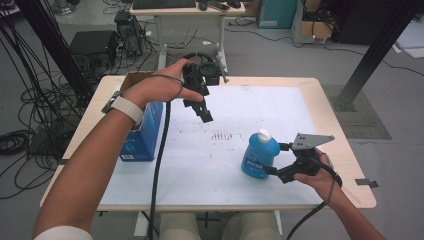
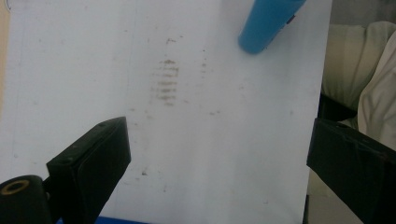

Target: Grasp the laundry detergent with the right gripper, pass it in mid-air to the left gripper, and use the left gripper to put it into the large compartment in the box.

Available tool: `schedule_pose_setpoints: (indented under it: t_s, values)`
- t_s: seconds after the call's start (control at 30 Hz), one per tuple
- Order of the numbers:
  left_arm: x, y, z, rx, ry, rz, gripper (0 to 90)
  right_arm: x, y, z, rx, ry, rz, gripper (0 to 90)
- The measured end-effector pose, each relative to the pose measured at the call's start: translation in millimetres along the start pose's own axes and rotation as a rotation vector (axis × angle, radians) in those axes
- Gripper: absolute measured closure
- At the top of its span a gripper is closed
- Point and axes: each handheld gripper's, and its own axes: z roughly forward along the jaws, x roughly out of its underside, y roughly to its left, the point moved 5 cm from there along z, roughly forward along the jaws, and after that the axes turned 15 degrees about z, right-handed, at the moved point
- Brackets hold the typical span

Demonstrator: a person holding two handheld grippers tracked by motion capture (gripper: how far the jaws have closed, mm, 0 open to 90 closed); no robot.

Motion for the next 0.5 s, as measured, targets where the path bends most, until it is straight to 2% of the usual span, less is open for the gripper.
schedule_pose_setpoints:
  t_s: [0.1,0.17,0.33,0.5]
  values:
    - [0.0,-0.1,0.0,0.0,0.002,0.001,6.5,1.1,1.4,4.1,-0.011,-0.003,0.009,9.3]
    - [0.1,0.0,0.0,0.0,0.002,0.001,6.5,0.6,0.1,7.3,-0.019,-0.018,-0.015,9.8]
    - [0.3,0.1,-0.1,-0.001,0.001,0.001,6.5,2.2,-0.9,10.2,-0.009,-0.025,0.0,10.4]
    - [0.6,0.4,0.2,-0.001,0.003,0.001,6.5,2.1,-3.3,14.8,-0.003,-0.045,-0.037,11.4]
